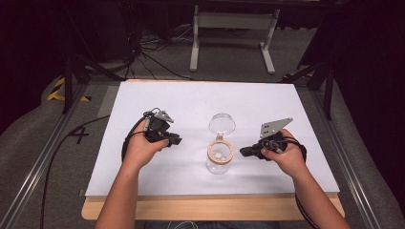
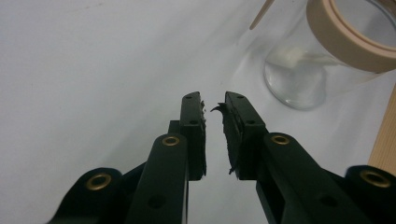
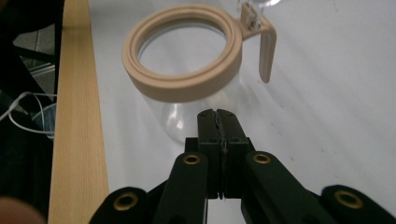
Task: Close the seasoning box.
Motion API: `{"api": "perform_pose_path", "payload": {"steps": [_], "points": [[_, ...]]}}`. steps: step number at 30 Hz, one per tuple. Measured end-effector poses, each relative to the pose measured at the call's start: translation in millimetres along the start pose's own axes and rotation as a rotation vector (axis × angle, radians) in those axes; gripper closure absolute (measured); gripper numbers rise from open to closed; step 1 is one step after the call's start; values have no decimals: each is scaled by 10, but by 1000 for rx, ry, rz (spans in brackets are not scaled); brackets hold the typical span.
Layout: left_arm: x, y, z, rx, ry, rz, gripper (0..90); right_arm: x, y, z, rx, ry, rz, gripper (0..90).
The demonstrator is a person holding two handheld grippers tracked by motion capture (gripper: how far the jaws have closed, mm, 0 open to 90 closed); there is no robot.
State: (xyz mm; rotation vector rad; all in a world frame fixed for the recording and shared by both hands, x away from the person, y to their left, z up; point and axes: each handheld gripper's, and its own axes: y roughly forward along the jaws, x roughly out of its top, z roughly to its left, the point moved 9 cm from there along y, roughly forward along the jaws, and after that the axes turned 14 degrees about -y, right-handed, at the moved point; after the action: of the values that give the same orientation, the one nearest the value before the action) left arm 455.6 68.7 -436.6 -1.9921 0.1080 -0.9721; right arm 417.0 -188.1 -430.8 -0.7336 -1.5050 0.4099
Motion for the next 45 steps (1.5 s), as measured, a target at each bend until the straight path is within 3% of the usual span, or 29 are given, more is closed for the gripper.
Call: {"api": "perform_pose_path", "payload": {"steps": [3, 9, 13, 23, 30, 34, 38, 45], "points": [[62, 20, -67, -25, -20, -6, 784, 78, -20, -4, -23, 12, -31, 898], [291, 57, -110, -90, -67, -102, 851, 285, 24, 50, -33, 14, -106, 899], [417, 95, -121, -106, -63, -127, 868, 332, 46, 64, -38, 6, -103, 899], [744, 212, -275, -126, -64, -214, 868, 492, 91, 39, -73, 25, -203, 898], [852, 225, -342, -124, -39, -221, 856, 557, 132, 31, -85, 16, -222, 898], [873, 234, -324, -128, -47, -223, 881, 569, 156, 33, -81, 11, -221, 898], [904, 237, -357, -156, -69, -242, 893, 572, 168, 17, -80, 10, -224, 898], [896, 205, -436, -170, -43, -236, 896, 546, 158, -27, -89, 18, -227, 898]]}}
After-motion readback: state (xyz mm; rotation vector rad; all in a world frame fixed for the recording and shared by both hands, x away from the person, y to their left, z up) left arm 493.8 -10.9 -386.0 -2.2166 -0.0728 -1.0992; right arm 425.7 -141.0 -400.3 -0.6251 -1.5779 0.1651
